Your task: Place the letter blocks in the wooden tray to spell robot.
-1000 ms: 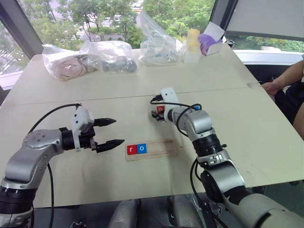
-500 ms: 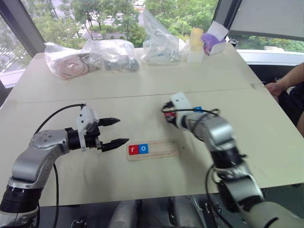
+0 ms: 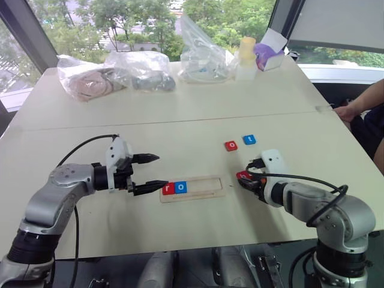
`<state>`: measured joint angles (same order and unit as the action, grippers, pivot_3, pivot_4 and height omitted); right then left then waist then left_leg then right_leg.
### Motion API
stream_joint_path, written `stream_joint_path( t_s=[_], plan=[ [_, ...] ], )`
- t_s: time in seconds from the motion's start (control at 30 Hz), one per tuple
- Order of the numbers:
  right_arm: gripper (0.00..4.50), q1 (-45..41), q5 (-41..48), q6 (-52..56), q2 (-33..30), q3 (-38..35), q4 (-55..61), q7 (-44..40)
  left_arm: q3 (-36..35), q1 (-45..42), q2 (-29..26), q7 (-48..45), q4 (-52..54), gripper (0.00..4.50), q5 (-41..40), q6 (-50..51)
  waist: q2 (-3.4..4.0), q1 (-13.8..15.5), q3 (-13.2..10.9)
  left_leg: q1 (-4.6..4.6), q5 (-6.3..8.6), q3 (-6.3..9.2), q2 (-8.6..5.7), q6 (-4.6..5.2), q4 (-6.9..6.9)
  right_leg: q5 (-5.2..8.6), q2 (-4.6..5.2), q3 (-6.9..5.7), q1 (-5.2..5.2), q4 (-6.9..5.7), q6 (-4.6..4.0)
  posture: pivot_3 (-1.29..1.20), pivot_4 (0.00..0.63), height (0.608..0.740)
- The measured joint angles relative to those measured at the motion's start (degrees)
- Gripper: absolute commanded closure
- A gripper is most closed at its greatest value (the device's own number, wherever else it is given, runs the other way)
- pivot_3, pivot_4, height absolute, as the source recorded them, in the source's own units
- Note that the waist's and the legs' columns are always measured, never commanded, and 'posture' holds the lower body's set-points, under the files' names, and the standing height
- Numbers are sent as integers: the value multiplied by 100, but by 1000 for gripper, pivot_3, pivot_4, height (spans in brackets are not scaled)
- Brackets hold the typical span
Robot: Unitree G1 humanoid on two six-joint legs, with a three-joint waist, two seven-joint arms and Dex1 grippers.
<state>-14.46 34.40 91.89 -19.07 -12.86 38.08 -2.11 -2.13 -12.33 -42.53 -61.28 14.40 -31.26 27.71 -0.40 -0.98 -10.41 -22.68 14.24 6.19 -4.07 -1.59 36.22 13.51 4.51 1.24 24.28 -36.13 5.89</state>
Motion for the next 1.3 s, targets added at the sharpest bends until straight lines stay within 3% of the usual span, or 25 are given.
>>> stream_joint_path(
  t_s=[0.03, 0.1, 0.2, 0.33, 0.43, 0.5, 0.6, 0.67, 0.83, 0.97, 1.07, 1.2, 1.23, 1.3],
  plan=[
    [2358, -1, 138, 5, -4, -16, -5, 143, 26, -15, 1, -2, -6, 0, 9, -1, 0, 6, 0, 0, 0, 0, -1, 0, 0, 0, 0, 0, -1, 0, 0, 0, 150, 740],
    [1481, -49, 587, 13, -239, 4, -58, 172, 47, -24, 8, -3, -11, 0, 28, -13, 1, 10, 0, 0, 0, -1, -2, 0, 2, 0, 0, 0, -3, 1, 0, 0, 150, 740],
    [42, -378, 1223, 18, -1598, 330, -111, -592, 57, -31, 9, -3, -51, 0, 62, -50, 6, 16, -11, -4, -1, -5, -5, 2, 3, 3, 3, -3, -3, 6, 2, 0, 150, 740],
    [42, -605, 1403, -679, -3191, 734, -113, -2204, 71, -46, 25, -5, -85, 0, 85, -84, -2, 22, -10, -5, 3, 1, -1, 8, 0, 10, 1, -16, -8, 10, 13, 0, 150, 740],
    [42, -190, 201, -3412, -4285, 1557, -647, -4017, 77, -67, 56, 6, -98, 0, 97, -117, -8, 16, -13, -5, 6, -13, -5, 13, 3, 16, 5, -16, -14, 17, 26, 0, 150, 740],
    [42, -169, -669, -4885, -4537, 2063, -1298, -4728, 78, -71, 89, 17, -93, 0, 106, -131, -11, 1, -15, -2, 7, -28, -6, 14, 7, 16, 9, -6, -17, 19, 28, 0, 150, 740],
    [42, -450, -1783, -6465, -4457, 2782, -2455, -5307, 74, -20, 98, 27, -61, 0, 122, -193, -22, -22, -23, 12, 7, -34, -4, 13, 6, 15, 9, 9, -19, 13, 26, 0, 150, 740],
    [42, -772, -2123, -7143, -4048, 3010, -3241, -5733, 67, 109, 89, 20, 8, 0, 121, -203, -24, -30, -27, 16, 7, -33, 0, 13, 1, 14, 6, 13, -17, 10, 23, 0, 150, 740],
    [42, -1233, -2413, -8009, -3415, 3061, -4338, -6289, 38, 253, 6, -31, 160, 0, 119, -241, -29, 21, -31, 15, 7, -28, -4, 11, 4, 13, 11, 13, -20, 11, 21, 0, 150, 740],
    [42, -1334, -2443, -8250, -3288, 3022, -4717, -6590, 17, 327, -124, -120, 164, 0, 133, -348, -29, 34, -31, 16, 7, -26, -4, 11, 4, 13, 12, 13, -21, 11, 20, 0, 150, 740],
    [899, -1382, -2490, -8340, -3169, 2985, -4871, -6758, 16, 328, -126, -125, 163, 0, 132, -372, -29, 31, -31, 16, 7, -25, -4, 11, 4, 13, 12, 13, -21, 10, 20, 0, 150, 740],
    [3021, -1365, -2507, -8299, -3100, 2983, -4834, -6942, 16, 294, -129, -125, 158, 0, 133, -447, -28, 16, -31, 18, 7, -25, -3, 11, 4, 12, 13, 13, -21, 8, 18, 0, 150, 740],
    [3353, -1364, -2508, -8250, -3077, 2960, -4783, -6941, 16, 287, -132, -125, 148, 0, 136, -449, -28, 16, -31, 18, 6, -25, -3, 10, 4, 11, 13, 13, -21, 8, 18, 0, 150, 740],
    [3373, -1349, -2521, -8128, -3031, 2935, -4633, -6881, 16, 274, -139, -126, 137, 0, 140, -452, -28, 19, -31, 18, 6, -24, -3, 10, 4, 11, 13, 14, -21, 7, 18, 0, 150, 740]
  ],
)
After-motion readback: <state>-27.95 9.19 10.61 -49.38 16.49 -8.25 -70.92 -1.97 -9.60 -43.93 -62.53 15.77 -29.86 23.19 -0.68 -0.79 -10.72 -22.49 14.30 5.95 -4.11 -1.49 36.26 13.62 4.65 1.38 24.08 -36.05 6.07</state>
